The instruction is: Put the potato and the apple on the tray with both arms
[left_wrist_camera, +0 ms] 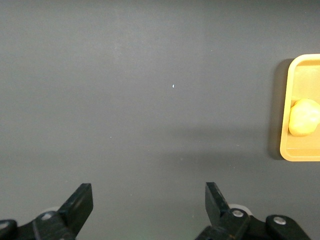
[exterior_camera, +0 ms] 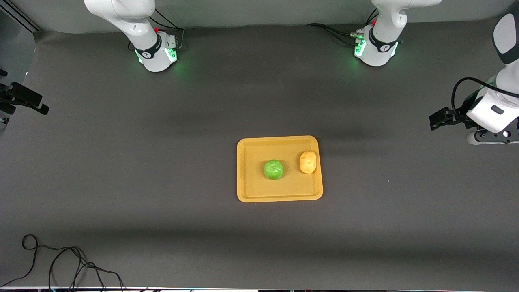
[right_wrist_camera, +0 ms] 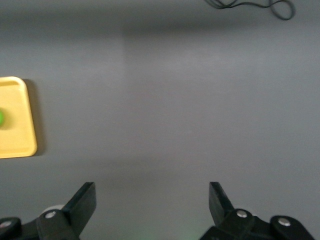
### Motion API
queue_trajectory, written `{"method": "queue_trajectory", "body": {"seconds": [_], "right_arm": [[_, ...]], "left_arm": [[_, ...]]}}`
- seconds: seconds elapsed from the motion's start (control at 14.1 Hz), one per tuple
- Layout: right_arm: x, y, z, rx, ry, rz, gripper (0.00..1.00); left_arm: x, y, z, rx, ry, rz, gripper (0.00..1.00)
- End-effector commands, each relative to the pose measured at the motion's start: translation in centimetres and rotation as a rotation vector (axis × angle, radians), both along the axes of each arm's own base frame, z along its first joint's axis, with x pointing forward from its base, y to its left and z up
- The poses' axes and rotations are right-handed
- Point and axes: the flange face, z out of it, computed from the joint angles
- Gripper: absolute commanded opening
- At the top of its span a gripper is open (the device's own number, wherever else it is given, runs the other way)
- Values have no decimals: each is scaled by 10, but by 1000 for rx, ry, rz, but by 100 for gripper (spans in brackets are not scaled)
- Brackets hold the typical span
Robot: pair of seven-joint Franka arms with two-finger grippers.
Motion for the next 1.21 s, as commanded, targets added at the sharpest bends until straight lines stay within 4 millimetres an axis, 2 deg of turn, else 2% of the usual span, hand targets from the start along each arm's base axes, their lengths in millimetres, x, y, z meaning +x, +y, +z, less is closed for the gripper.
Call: {"method": "queue_trajectory", "body": {"seconds": [0.0, 0.28, 0.64, 0.99, 1.14], "right_arm": [[-3, 19, -21, -72, 42, 55, 100], [-2, 28, -33, -11, 62, 38, 100], [-1, 39, -38, 23, 45, 27, 100], [0, 39, -45, 20, 5, 24, 100], [-2, 39, -44, 19, 5, 22, 100]], "left_arm": [[-12, -1, 5, -10, 5, -13, 100], [-10, 0, 3, -11, 2, -10, 100], [-9, 1, 3, -11, 1, -8, 100], [-8, 2, 2, -11, -6, -7, 100], [-6, 6, 9, -11, -25, 2, 100]]}}
